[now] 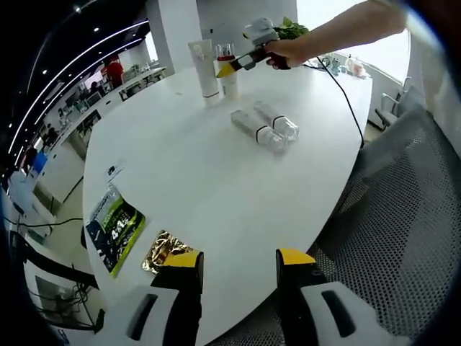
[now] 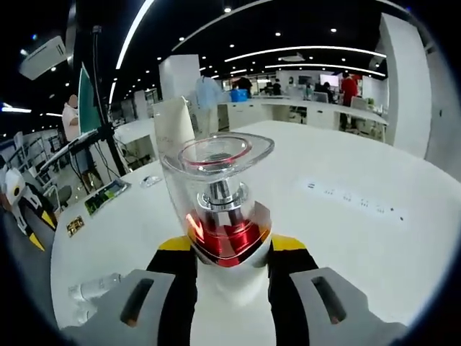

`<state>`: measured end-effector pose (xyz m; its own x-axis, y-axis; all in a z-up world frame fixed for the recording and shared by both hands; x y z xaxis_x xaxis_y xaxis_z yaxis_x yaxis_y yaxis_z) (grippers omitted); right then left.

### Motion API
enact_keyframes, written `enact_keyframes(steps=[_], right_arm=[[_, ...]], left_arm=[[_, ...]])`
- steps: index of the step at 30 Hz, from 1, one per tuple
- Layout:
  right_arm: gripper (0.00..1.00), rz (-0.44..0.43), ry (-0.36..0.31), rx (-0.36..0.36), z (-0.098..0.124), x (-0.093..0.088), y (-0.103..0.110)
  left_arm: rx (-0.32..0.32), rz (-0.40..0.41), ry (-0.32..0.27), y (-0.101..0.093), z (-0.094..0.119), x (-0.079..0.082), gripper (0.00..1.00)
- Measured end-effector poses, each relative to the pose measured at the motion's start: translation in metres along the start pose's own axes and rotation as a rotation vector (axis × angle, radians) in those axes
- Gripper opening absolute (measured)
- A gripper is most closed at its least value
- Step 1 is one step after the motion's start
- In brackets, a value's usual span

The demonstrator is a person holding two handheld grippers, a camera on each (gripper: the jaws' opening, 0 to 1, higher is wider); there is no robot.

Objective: Arrange the skincare products in the storage area until every visible bottle or jar stands upright without overlapping.

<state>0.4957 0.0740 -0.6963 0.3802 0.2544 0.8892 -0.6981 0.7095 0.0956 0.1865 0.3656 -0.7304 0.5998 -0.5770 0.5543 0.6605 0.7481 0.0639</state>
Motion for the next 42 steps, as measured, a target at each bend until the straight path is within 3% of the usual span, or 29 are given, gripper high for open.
enact_keyframes(steps=[4, 9, 13, 22, 42], right_arm=[[0.43, -0.025, -0.003, 0.026, 0.003, -0.001, -0.002], [0.36, 0.015, 0.069, 0.079, 0.011, -0.014, 0.001], [0.29, 0.051, 0.09, 0.065, 0.017, -0.015, -0.004], [0.29, 0.078, 0.107, 0.067, 0.009, -0.012, -0.001], [0.3, 0.022, 0.11, 0.023, 0.003, -0.009, 0.003]], left_arm=[[0.001, 0.001, -0.001, 0.0, 0.0, 0.0, 0.41], [0.003, 0.0, -0.003, 0.0, 0.0, 0.0, 0.41], [0.005, -0.001, -0.002, 0.001, 0.0, 0.0, 0.4], [-0.004, 0.012, -0.024, 0.0, 0.002, 0.003, 0.4], [0.019, 0.004, -0.025, 0.004, 0.003, 0.003, 0.4]])
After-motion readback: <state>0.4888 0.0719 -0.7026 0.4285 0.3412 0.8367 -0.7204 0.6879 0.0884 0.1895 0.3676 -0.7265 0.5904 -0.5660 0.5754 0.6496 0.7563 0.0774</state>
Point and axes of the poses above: the point that each gripper's makers call its tool centre point, and the gripper's own axes: z roughly backward along the fingers, y roughly to its left, x roughly out of its top, the point moved 4 cm from there along z, roughly backward along the fingers, and after that the axes turned 1 degree about x, right-handed, at the moved point
